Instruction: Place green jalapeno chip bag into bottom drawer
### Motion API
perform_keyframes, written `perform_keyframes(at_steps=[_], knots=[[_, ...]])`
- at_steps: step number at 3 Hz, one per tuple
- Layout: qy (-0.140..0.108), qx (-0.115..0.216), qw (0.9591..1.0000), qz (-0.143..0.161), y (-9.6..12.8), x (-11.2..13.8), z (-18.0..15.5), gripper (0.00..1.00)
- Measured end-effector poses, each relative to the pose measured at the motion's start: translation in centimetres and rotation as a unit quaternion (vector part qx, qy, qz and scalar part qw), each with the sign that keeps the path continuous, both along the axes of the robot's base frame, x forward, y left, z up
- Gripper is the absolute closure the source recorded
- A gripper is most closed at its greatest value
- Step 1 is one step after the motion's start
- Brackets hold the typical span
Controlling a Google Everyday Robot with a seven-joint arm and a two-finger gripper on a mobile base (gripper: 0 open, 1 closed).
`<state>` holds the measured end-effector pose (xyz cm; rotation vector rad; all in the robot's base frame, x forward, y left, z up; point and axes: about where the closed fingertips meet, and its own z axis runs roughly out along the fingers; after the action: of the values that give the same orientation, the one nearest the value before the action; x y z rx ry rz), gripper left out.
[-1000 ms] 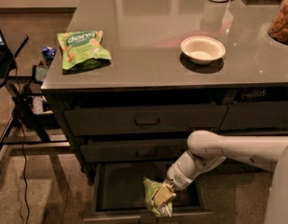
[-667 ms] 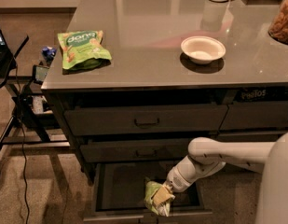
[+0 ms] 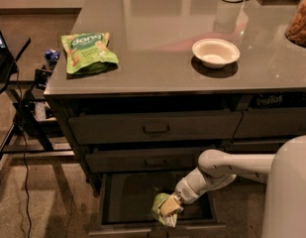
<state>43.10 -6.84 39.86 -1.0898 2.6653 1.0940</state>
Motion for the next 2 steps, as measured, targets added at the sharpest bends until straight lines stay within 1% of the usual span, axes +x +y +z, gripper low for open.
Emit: perform_keyframes(at_steps=[1, 2], knots=[[0.003, 0.011, 0.9998, -0.014, 0.9, 0.5, -2.1, 1.00], [-0.009, 0.029, 0.9990, -0.033, 3.9, 3.2, -6.5, 1.00]])
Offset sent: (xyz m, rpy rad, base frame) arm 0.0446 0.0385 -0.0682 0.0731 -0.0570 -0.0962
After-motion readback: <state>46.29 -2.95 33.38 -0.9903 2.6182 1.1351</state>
